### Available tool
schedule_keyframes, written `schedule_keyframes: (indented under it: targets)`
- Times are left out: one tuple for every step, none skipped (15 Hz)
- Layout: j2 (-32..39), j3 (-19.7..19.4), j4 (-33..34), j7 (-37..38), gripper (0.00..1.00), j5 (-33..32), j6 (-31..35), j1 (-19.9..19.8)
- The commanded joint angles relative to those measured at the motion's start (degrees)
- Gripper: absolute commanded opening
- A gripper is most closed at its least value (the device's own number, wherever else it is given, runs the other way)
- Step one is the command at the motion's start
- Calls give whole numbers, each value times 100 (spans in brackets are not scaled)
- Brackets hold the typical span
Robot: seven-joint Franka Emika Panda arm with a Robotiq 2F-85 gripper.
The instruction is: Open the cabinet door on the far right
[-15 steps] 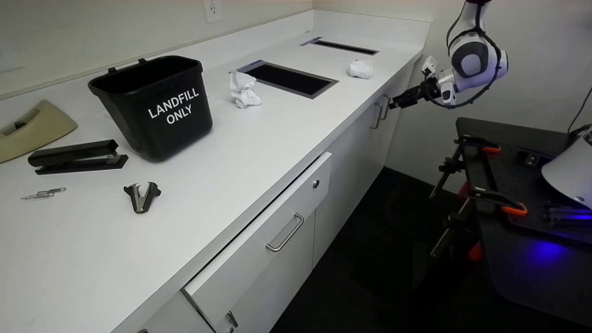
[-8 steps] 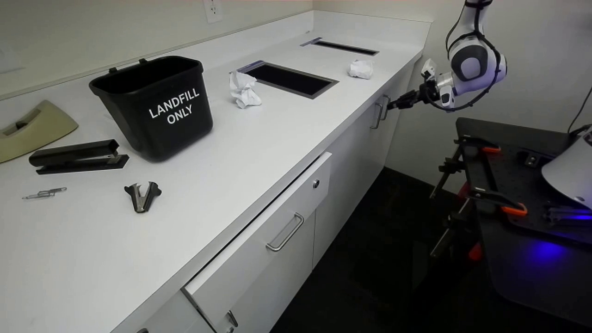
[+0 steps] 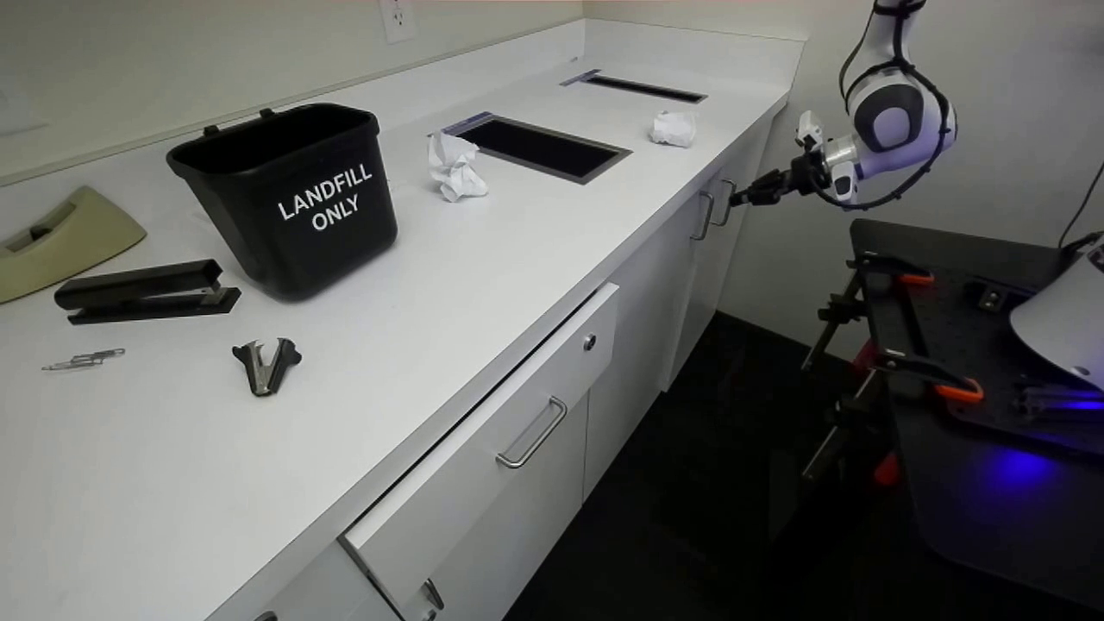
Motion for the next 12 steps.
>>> schedule_keyframes:
  targets:
    - [-18,-385,-212,-223,2,-377,-381,-250]
    - [-14,-483,-252,-281,2,-527,-466,-303]
    - [3,-596,-282,-343,2,-724,-559,-365]
    - [33,-699,-291,-398,2,-935,-651,-422]
    - [80,-808,-282,-477,2,-1131,-698,-474]
    - [130,-929,-254,-541,2,-1366,-745,-545]
    - [180,-1017,-219,-587,2,-1559,-782,-620]
    - [236,-1114,-168,-642,2,-1752,-792,-707]
    - [270,-1187,-123,-659,2,-1949,-804,-792]
    - [310,-1261,-71,-705,2,-2128,-800,-884]
    - [360,-1327,4,-688,2,-2300,-792,-979]
    - [384,-1400,62,-702,2,-2445,-747,-1061]
